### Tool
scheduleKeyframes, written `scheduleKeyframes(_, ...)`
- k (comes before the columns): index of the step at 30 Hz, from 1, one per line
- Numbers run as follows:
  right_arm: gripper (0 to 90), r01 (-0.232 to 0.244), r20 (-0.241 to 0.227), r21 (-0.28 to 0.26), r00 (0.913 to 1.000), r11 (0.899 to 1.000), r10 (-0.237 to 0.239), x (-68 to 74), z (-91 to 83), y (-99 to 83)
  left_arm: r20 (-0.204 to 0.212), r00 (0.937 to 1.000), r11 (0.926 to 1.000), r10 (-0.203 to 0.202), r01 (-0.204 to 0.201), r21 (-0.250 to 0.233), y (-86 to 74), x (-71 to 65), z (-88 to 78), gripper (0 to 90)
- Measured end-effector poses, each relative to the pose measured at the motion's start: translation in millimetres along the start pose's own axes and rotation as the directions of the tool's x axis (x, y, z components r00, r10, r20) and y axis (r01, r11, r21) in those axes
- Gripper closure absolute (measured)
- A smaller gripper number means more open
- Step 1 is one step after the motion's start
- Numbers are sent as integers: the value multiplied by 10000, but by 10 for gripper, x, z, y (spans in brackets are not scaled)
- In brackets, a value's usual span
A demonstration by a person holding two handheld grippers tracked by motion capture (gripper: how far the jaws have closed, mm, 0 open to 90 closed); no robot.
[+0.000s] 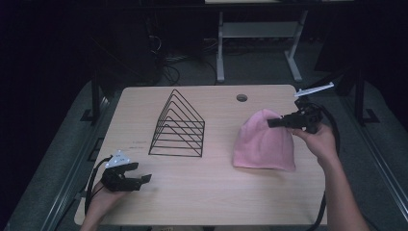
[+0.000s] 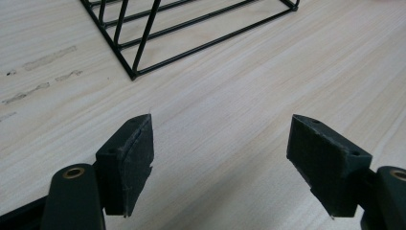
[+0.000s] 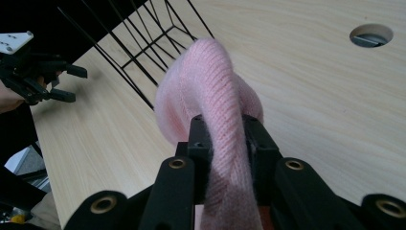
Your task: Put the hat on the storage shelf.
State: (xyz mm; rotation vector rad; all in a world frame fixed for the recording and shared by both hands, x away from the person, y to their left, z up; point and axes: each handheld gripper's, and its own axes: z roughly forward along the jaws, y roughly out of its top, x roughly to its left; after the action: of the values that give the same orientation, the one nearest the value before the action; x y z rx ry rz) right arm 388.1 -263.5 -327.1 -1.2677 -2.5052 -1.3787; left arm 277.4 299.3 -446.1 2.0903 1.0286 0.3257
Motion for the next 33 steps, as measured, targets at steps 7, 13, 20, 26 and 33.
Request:
scheduleKeyframes(7,763,333,66,-205,9994,9992,-332,81,-152,93,458,9988,9998,147,-141,-133,87,-4,-24,244)
scheduleKeyframes(13,763,453,9,-356,9990,9983,-453,81,-230,186,1034,9940,9993,369,-367,-40,179,-4,-6,240)
scheduleKeyframes(20,763,531,56,-476,9986,9975,-529,78,-309,293,1339,9882,9972,744,-722,-214,315,17,-72,239)
scheduleKeyframes(26,763,590,66,-655,9983,9961,-587,99,-384,399,1733,9802,9951,953,-894,-417,513,68,-190,239)
scheduleKeyframes(33,762,765,33,-716,9971,9945,-764,153,-413,468,2072,9696,9912,1305,-1226,-509,750,96,-288,237)
